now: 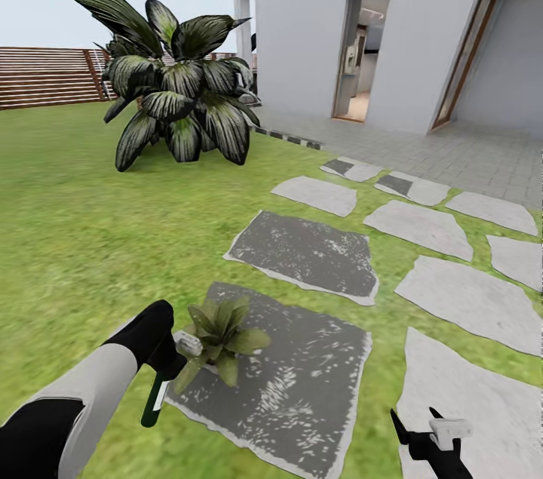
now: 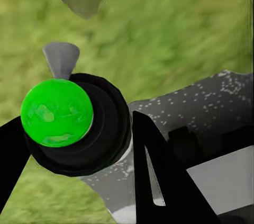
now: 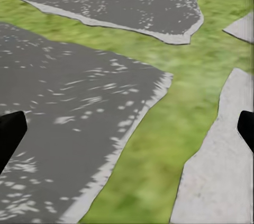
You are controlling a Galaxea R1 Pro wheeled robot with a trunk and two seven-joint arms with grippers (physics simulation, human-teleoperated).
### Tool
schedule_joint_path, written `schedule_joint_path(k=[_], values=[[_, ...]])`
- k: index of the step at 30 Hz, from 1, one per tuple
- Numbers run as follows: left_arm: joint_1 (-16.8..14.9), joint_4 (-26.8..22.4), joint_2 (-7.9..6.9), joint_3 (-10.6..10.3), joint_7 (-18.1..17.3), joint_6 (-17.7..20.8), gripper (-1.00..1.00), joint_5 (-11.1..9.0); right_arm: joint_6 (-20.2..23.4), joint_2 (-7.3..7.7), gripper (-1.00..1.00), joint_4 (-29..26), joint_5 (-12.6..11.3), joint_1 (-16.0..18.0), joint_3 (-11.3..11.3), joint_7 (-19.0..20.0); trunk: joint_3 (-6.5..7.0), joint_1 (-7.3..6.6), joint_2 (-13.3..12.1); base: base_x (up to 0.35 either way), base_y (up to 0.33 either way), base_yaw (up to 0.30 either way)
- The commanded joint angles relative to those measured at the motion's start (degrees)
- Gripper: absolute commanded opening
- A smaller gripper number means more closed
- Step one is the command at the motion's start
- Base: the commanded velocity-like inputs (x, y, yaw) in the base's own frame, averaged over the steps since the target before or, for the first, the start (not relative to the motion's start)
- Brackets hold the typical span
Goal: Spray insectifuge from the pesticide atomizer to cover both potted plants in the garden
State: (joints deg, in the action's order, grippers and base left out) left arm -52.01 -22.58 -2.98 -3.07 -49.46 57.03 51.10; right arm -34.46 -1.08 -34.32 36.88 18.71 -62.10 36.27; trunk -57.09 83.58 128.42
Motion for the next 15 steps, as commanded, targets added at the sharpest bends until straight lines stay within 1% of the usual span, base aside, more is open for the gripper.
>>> schedule_joint_path(k=[1,4,6,9,11,12,15], values=[[0.0,0.0,-0.02,-0.3,-0.5,0.2,-1.0,0.4,-0.3,-0.06,1.0,0.0,0.4,0.1,-0.5,0.4,-0.05,-0.01,0.0,0.0,-0.274,0.044],[0.0,0.1,0.04,-0.4,-0.5,0.1,-1.0,0.1,-0.3,-0.06,1.0,-0.1,0.4,0.1,-0.5,0.4,-0.05,-0.01,0.0,0.002,-0.273,0.139],[0.0,0.2,0.62,-0.4,-0.6,-0.1,-1.0,0.1,-0.3,-0.06,1.0,-0.1,0.4,0.1,-0.5,0.4,-0.05,-0.01,0.0,0.074,-0.202,0.22],[0.2,0.7,1.61,-0.5,-0.7,-0.1,-1.0,0.1,-0.3,-0.06,1.0,-0.1,0.3,0.1,-0.5,0.4,-0.05,-0.01,0.0,0.113,-0.071,0.078],[1.0,2.0,1.87,-0.6,-0.6,-0.2,-1.0,0.5,-0.3,-0.06,1.0,-0.1,0.3,0.1,-0.5,0.4,-0.05,-0.01,0.0,0.044,-0.016,0.017],[1.3,2.6,1.91,-0.6,-0.6,-0.2,-1.0,1.1,-0.3,-0.06,1.0,-0.1,0.3,0.1,-0.5,0.4,-0.05,-0.01,0.0,0.018,-0.006,-0.036],[2.3,3.2,2.0,-0.6,-0.7,-0.3,-1.0,1.9,-0.3,-0.06,1.0,-0.1,0.3,0.1,-0.5,0.4,-0.05,-0.01,0.0,0.007,-0.002,-0.175]])
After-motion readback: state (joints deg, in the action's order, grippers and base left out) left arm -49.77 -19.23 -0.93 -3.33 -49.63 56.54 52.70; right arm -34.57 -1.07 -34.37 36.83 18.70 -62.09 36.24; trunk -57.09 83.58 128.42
